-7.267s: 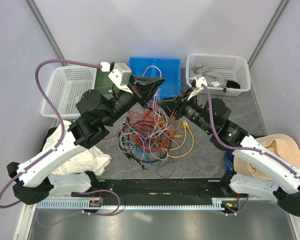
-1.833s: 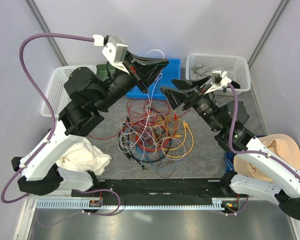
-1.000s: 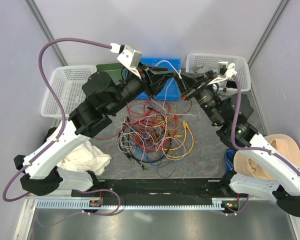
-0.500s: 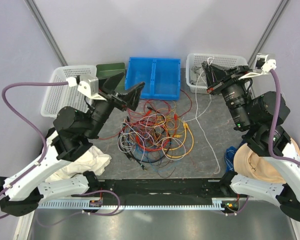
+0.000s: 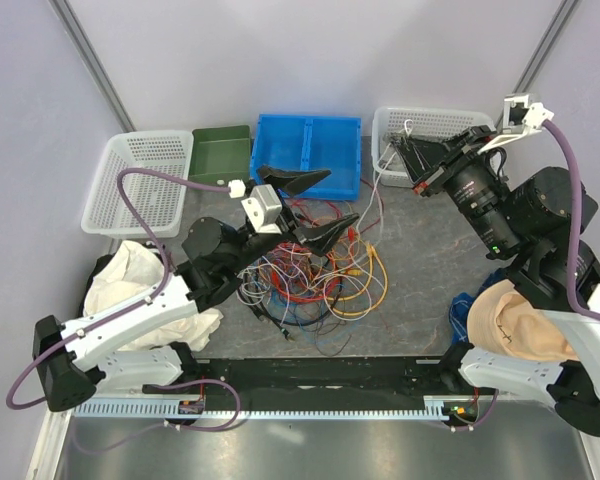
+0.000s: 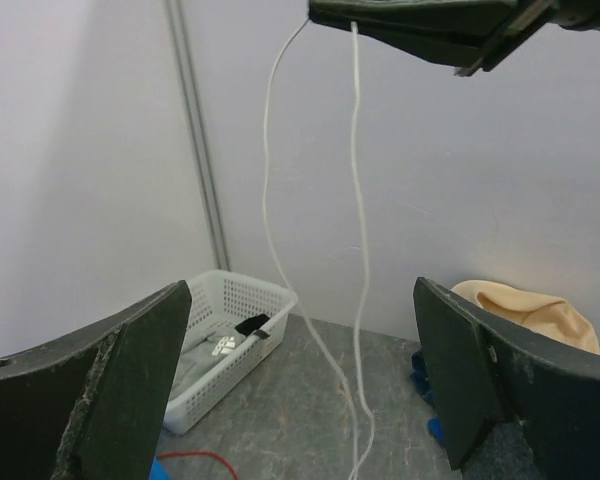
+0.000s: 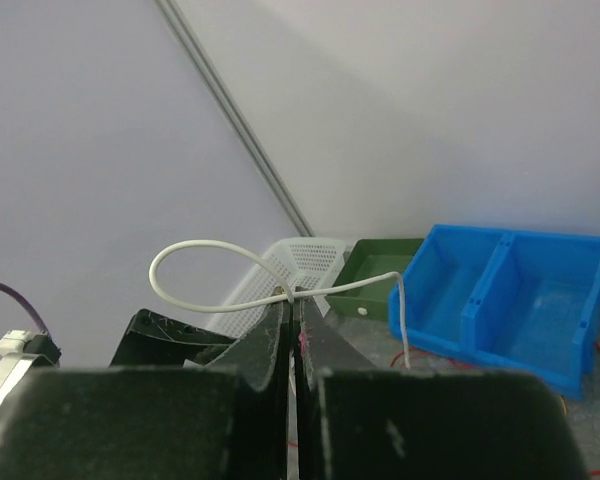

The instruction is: Untangle the cables

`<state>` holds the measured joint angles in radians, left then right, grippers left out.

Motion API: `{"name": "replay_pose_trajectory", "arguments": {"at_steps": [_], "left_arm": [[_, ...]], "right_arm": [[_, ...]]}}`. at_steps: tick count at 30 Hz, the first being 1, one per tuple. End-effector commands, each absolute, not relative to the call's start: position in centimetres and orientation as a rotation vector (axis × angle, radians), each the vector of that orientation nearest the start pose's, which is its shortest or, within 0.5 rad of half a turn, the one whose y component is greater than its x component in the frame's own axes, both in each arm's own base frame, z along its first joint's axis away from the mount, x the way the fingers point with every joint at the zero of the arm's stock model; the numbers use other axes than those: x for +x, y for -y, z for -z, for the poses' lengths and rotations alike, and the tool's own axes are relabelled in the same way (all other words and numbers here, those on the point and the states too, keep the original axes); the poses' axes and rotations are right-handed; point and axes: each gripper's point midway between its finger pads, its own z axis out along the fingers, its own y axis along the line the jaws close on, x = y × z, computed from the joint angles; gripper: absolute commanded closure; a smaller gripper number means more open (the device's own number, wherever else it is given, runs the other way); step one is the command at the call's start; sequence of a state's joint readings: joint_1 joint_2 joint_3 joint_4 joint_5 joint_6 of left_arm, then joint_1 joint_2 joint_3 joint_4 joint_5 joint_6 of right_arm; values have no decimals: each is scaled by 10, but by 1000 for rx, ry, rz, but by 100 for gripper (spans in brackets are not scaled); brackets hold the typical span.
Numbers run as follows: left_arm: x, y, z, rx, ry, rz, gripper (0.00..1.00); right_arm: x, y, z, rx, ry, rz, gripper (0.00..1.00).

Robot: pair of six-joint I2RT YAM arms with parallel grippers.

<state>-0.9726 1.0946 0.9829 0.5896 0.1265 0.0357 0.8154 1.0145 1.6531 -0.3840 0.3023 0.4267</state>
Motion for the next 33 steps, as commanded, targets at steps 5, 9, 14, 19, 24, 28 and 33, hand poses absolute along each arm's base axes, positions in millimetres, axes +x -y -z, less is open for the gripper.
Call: {"name": "replay_pose_trajectory", "arguments": {"at_steps": [5,9,14,19,24,28,33], "left_arm": [[172,334,-497,692,-583,913,0],[172,351,-498,766,-560,910,0],[201,369,-486,751,-630,836,0],[228,381,-477,723,-701,771,0],[254,388,-473,682,-753,711,0],[264,397,-469,714,-763,734,12],[260,405,-467,760,-733,777,80]], "right_arm": [[211,-202,-557,-60,-1429,-956,100],[208,-207,-557,-78,-1442,-983,100],[202,-211,-557,-102,-1450,-1017,100],[198,-213,-555,-117,-1455,-1032,100],[194,-211,-556,-126,-1451,-1044,100],[192,-212,-552,-132,-1459,-1055,100],[192,-208,-546,-119,-1465,-1042,100]]}}
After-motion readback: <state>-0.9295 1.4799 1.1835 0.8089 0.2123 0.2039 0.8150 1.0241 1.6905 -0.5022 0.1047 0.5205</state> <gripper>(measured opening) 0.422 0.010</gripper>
